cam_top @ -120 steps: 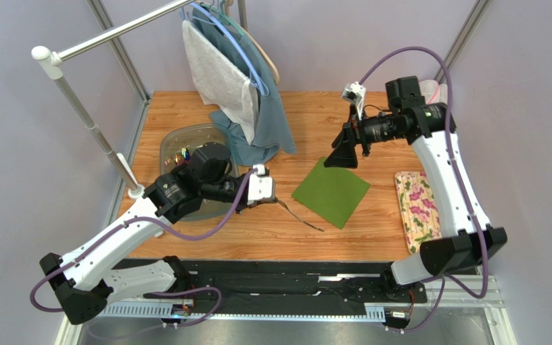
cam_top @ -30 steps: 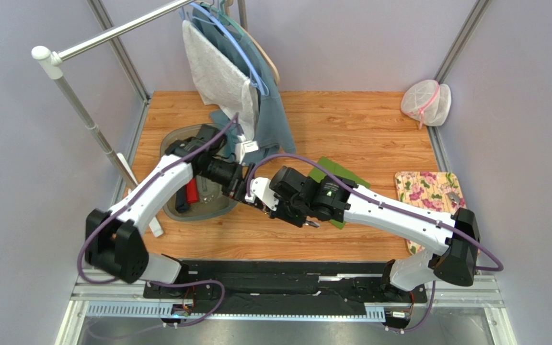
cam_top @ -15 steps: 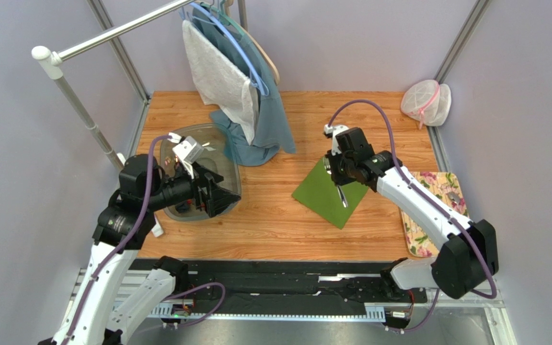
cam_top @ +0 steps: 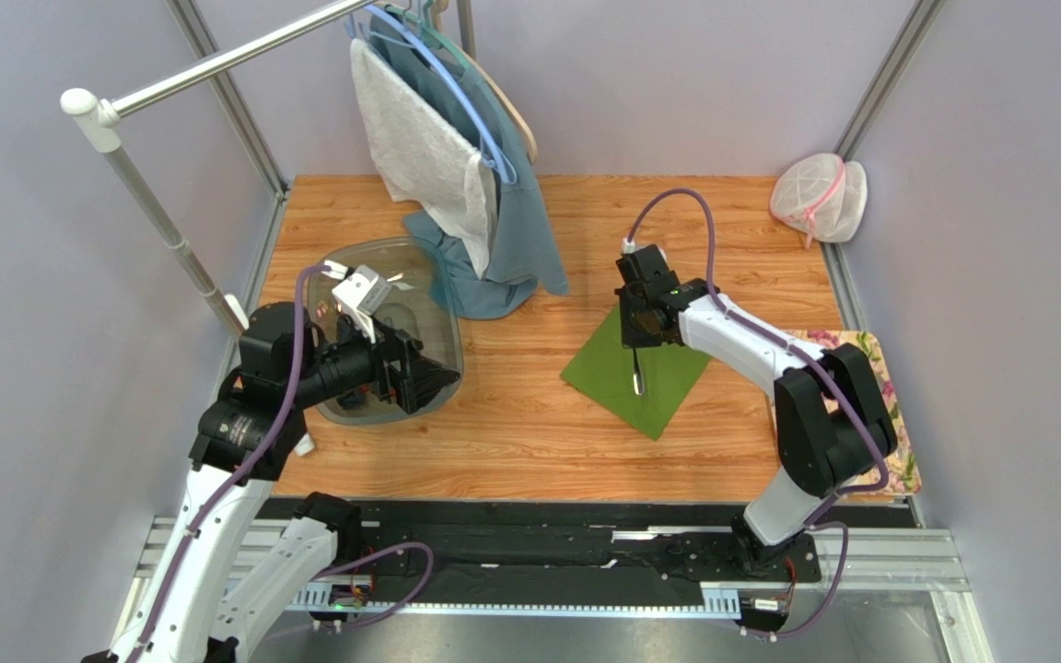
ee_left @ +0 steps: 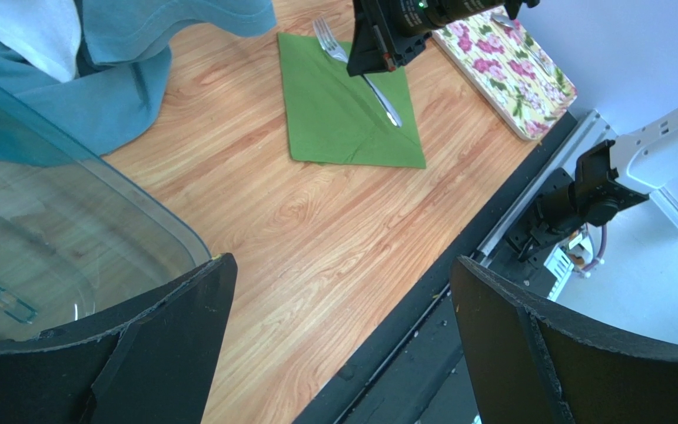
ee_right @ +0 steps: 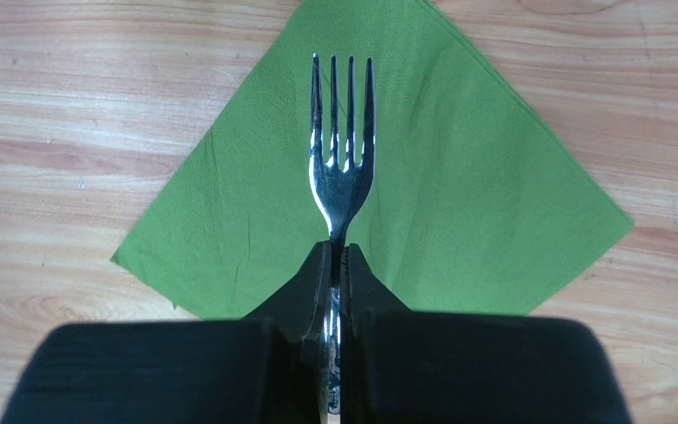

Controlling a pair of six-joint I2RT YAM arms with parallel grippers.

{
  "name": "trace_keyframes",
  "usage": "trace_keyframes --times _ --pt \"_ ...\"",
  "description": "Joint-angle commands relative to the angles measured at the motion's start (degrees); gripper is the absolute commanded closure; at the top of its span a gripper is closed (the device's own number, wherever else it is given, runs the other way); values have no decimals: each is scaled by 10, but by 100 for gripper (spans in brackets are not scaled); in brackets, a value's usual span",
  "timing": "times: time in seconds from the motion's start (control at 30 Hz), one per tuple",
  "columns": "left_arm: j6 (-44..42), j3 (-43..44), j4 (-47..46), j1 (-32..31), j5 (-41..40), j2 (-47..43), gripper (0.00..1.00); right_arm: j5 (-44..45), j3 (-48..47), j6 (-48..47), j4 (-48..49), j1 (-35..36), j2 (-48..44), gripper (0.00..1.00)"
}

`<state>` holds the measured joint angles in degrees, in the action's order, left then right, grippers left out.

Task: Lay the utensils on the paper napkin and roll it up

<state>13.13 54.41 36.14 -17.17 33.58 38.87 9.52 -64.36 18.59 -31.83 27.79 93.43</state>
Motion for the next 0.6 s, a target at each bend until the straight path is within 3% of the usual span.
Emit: trace_keyframes --times 0.0,0.57 --pt "14 -9 -37 10 13 -9 1 0 -32 16 48 2 23 100" --pt "-12 -11 -27 12 22 -16 1 13 -73 4 35 2 99 98"
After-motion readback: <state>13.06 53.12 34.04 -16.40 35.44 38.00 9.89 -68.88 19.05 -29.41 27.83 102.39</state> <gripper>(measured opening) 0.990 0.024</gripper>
